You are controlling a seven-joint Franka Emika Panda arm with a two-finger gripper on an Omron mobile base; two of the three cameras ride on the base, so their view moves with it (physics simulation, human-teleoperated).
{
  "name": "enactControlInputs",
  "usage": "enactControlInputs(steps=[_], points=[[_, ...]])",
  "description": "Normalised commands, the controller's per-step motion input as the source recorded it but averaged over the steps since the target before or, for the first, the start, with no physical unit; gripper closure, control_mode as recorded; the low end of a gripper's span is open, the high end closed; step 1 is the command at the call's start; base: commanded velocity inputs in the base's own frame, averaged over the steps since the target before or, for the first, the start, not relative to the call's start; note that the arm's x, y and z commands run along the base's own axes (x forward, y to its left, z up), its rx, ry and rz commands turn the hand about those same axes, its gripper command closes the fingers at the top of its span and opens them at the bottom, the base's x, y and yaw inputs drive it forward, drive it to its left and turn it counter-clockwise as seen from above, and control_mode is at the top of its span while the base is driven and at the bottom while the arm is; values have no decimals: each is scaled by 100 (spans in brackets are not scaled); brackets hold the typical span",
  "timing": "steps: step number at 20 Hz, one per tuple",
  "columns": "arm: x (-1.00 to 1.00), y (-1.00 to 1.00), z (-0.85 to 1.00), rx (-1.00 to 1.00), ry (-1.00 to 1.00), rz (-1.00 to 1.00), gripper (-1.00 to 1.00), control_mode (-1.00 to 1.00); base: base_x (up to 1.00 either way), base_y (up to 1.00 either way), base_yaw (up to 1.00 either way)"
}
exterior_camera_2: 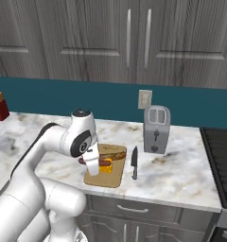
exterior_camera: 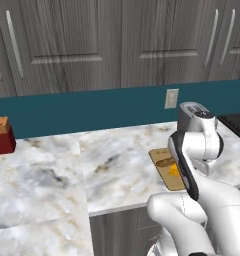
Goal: Retrieve the sausage and cheese from the fridge and place them on the cutting board on the counter.
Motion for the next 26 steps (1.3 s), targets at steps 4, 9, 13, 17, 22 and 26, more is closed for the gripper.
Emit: enactControlInputs(steps=[4, 9, 13, 17, 22, 26], points=[[13, -3, -40, 4, 11, -11, 100, -100, 0, 0, 0], [19, 0, -44, 1, 3, 0, 100, -100, 0, 0, 0], [35, 1, -36, 0, 7, 0, 100, -100, 0, 0, 0], [2, 3, -48, 0, 11, 0, 100, -100, 0, 0, 0], [23, 0, -23, 0, 8, 0, 100, -100, 0, 0, 0], [12, -1, -21, 0, 9, 0, 100, -100, 0, 0, 0]])
